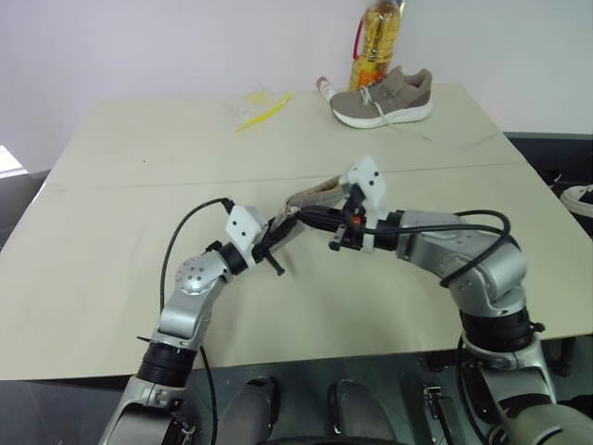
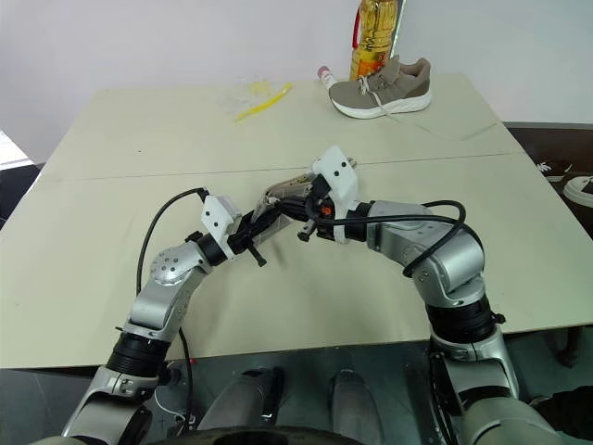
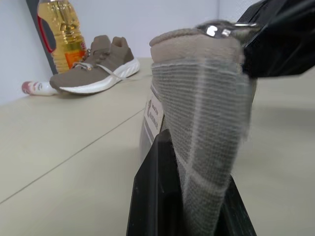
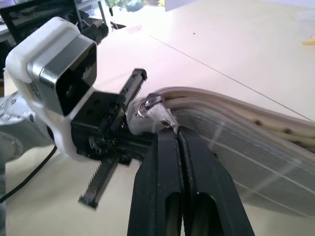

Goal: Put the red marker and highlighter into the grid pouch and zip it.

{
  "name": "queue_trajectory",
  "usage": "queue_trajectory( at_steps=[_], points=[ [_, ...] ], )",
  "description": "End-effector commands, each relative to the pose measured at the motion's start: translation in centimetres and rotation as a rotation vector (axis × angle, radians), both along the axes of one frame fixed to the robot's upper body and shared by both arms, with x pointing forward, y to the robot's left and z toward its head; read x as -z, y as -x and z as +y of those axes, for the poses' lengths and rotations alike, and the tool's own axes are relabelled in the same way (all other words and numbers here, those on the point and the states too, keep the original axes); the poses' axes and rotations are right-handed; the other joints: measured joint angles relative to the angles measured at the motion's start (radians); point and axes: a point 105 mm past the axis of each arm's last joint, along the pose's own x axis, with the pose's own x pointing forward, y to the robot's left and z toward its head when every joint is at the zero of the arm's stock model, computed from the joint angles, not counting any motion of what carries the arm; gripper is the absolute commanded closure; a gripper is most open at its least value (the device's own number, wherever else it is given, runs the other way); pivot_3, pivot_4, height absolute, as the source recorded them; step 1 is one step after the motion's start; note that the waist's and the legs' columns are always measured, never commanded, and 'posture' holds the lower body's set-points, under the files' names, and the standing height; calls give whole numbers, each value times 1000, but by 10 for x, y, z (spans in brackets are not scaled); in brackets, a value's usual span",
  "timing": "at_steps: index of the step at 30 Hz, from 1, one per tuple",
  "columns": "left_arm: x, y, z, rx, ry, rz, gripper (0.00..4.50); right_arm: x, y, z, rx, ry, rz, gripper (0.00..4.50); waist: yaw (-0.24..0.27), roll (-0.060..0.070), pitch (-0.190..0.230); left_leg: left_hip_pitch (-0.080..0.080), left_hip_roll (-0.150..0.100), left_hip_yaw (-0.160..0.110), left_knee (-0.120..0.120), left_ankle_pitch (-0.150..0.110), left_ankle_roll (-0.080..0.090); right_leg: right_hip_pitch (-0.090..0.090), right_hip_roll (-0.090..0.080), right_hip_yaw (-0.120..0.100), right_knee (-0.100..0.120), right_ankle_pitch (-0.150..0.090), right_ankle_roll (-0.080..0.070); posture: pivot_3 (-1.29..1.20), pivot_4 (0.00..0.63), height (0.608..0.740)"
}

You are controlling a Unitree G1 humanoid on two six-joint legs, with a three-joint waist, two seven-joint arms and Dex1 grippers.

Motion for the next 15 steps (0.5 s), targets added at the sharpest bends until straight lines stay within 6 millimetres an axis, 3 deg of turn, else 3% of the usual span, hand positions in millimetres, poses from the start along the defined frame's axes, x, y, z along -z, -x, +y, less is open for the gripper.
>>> queue_trajectory(
  at_steps=[1, 7, 15],
  points=[
    [6, 3, 10, -1, -98, -54, 4500, -31, 3, -18, -4, -7, -105, 4452, 0, 0, 0, 0, 0, 0, 0, 0, 0, 0, 0, 0, 0, 0, 0, 0, 150, 740],
    [17, 5, 17, 13, -172, -71, 4500, -32, 6, -36, -16, 57, -118, 4452, 0, 0, 0, 0, 0, 0, 0, 0, 0, 0, -1, 0, -1, 0, 0, 0, 150, 740],
    [15, 12, 9, 57, -157, -84, 4500, -13, 7, -18, -26, 104, -92, 4452, 0, 0, 0, -1, 0, 0, 0, 0, 0, -1, -1, 0, 0, 0, 0, 0, 150, 740]
  ],
)
